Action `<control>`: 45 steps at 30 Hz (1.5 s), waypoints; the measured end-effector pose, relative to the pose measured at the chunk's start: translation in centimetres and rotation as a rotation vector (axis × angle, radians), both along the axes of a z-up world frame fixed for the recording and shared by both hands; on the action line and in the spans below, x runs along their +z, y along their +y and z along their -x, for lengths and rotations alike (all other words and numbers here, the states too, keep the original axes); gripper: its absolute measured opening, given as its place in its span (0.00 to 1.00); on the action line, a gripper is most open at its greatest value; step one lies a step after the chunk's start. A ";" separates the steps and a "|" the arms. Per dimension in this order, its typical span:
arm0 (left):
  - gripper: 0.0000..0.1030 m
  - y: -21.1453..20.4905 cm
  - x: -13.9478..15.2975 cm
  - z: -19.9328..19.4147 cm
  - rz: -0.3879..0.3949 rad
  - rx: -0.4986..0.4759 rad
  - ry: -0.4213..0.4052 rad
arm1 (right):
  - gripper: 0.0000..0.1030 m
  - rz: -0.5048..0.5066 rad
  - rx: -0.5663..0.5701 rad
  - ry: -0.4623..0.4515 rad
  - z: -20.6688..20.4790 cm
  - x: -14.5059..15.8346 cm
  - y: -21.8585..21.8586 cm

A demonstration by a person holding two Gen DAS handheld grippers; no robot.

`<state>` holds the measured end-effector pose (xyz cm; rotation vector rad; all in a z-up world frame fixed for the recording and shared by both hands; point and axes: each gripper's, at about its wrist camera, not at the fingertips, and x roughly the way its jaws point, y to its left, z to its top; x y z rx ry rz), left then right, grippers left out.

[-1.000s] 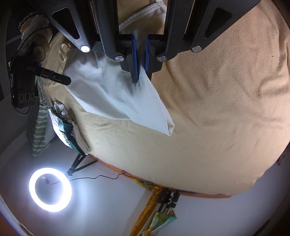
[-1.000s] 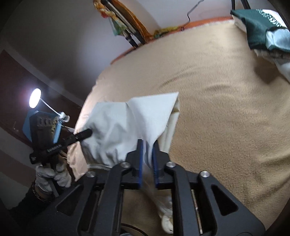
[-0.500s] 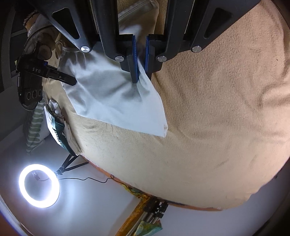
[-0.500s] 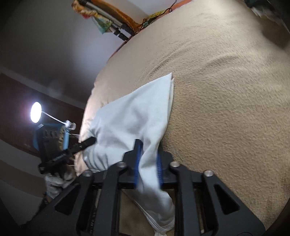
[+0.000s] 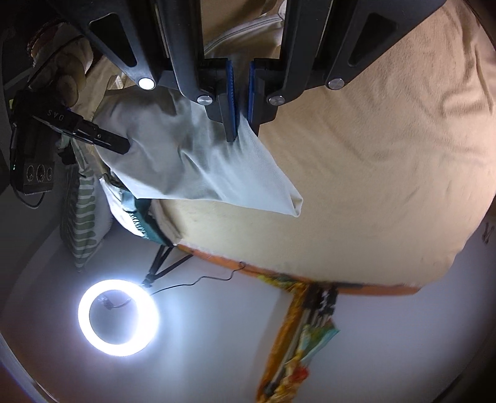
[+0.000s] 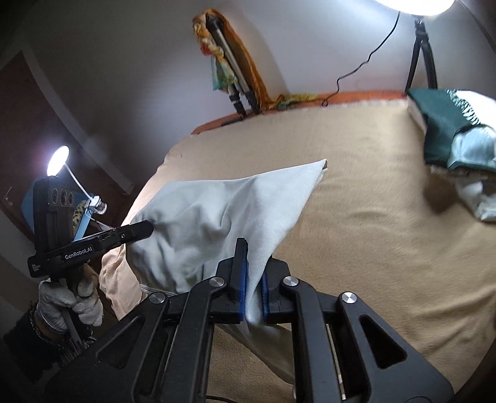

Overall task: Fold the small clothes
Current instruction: 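Lift the folded camisole with both tools and carry it toward the ring light, then lower the folded camisole onto the stack by the wall and open both tools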

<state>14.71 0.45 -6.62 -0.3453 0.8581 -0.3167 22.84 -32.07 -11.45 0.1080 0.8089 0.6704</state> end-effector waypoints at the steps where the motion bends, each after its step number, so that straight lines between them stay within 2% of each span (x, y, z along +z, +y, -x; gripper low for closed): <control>1: 0.03 -0.6 0.5 -0.3 -0.008 -0.009 -0.014 | 0.08 -0.007 -0.009 -0.011 0.0 0.6 -0.6; 8: 0.03 -6.0 2.6 -4.1 -0.004 -0.074 -0.073 | 0.08 0.024 -0.086 -0.084 -1.0 3.8 -5.2; 15: 0.03 -14.6 4.0 -9.3 -0.014 -0.159 -0.122 | 0.08 0.075 -0.197 -0.131 -3.5 6.1 -12.2; 20: 0.03 -20.2 4.5 -13.1 0.004 -0.181 -0.150 | 0.08 0.107 -0.266 -0.162 -6.0 7.4 -16.7; 24: 0.03 -24.9 4.7 -16.2 -0.029 -0.201 -0.179 | 0.08 0.135 -0.326 -0.184 -8.3 8.0 -20.2; 30: 0.03 -29.9 4.6 -20.0 -0.068 -0.209 -0.212 | 0.08 0.189 -0.388 -0.224 -12.0 8.9 -24.2; 35: 0.03 -33.7 4.0 -22.7 -0.130 -0.198 -0.250 | 0.08 0.227 -0.447 -0.244 -15.7 8.9 -26.6; 40: 0.03 -36.1 2.2 -24.7 -0.197 -0.189 -0.244 | 0.08 0.287 -0.478 -0.238 -19.7 7.0 -27.7; 45: 0.03 -37.1 0.9 -25.3 -0.244 -0.183 -0.242 | 0.08 0.316 -0.497 -0.216 -21.7 5.3 -28.3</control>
